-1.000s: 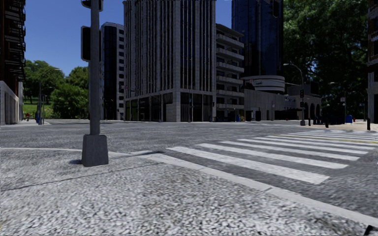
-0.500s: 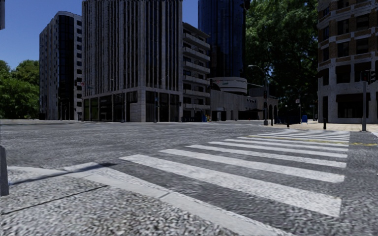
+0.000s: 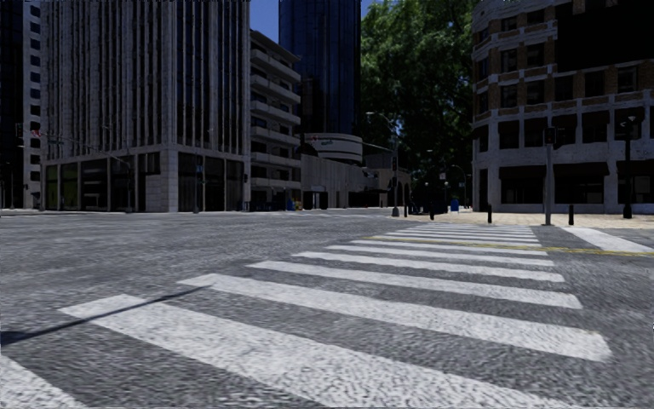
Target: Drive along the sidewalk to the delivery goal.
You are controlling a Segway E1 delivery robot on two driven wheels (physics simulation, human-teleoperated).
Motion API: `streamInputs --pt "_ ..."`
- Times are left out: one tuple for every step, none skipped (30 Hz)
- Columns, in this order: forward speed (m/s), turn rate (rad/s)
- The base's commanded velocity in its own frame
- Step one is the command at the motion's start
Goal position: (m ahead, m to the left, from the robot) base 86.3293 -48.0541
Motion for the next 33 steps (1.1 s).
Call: streamInputs --pt "1.38 -0.51" --pt "1.37 -0.51" --pt "1.37 -0.51" --pt "1.37 -0.51" --pt "1.36 -0.51" --pt "1.36 -0.51" --pt "1.36 -0.51" --pt "1.36 -0.51" --pt "1.36 -0.51" --pt "1.36 -0.51" --pt "1.36 -0.51" --pt "1.36 -0.51" --pt "1.36 -0.51" --pt "1.36 -0.51" --pt "1.36 -0.51" --pt "1.36 -0.51" --pt "1.36 -0.51" --pt "1.36 -0.51" --pt "1.36 -0.51" --pt "1.36 -0.51" --pt "1.36 -0.51" --pt "1.38 -0.51" --pt "1.42 -0.51" --pt "1.42 -0.51" --pt "1.44 -0.51" --pt "1.45 -0.51" --pt "1.45 -0.49" --pt "1.45 -0.49" --pt "1.45 -0.48" --pt "1.45 -0.48" --pt "1.45 -0.48" --pt "1.45 -0.48" --pt "1.45 -0.44"
